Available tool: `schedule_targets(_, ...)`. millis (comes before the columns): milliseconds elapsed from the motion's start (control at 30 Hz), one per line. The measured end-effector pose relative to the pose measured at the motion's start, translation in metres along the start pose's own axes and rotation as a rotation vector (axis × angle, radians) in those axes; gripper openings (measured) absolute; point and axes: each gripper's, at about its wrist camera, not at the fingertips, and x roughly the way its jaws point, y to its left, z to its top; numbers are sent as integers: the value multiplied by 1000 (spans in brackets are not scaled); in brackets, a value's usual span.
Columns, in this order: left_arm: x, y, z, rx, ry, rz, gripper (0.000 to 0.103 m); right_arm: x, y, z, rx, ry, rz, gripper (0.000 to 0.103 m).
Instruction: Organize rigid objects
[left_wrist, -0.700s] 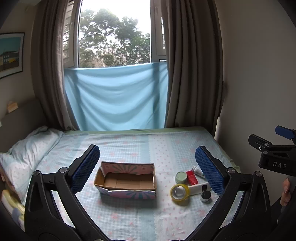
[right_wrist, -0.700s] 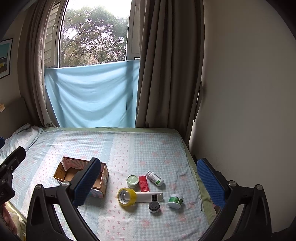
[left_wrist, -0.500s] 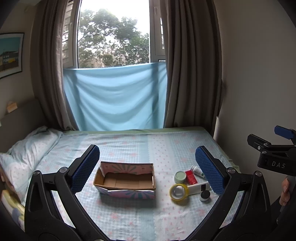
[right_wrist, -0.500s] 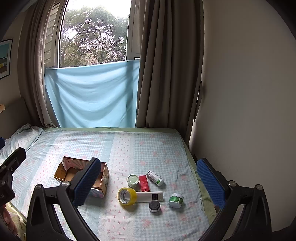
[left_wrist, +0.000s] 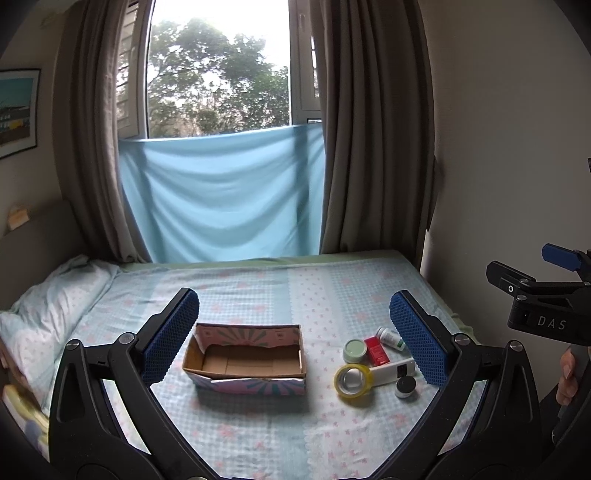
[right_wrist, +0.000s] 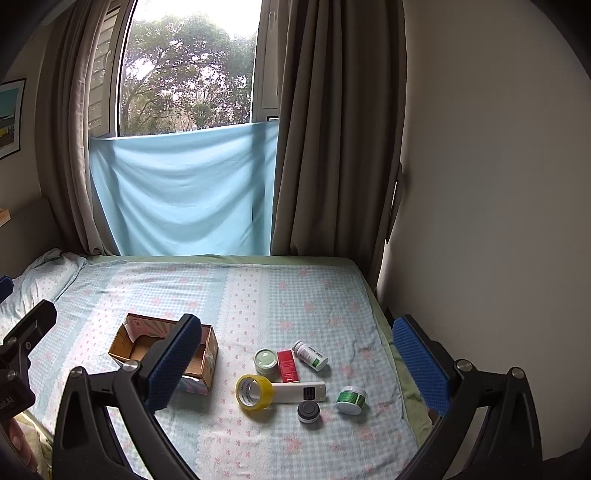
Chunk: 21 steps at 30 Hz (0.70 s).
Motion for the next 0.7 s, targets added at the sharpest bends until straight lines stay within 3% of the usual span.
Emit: schedule_targets(700,4,-4,-2,28,0,-75,103,0,6,1,1,5,-5,103)
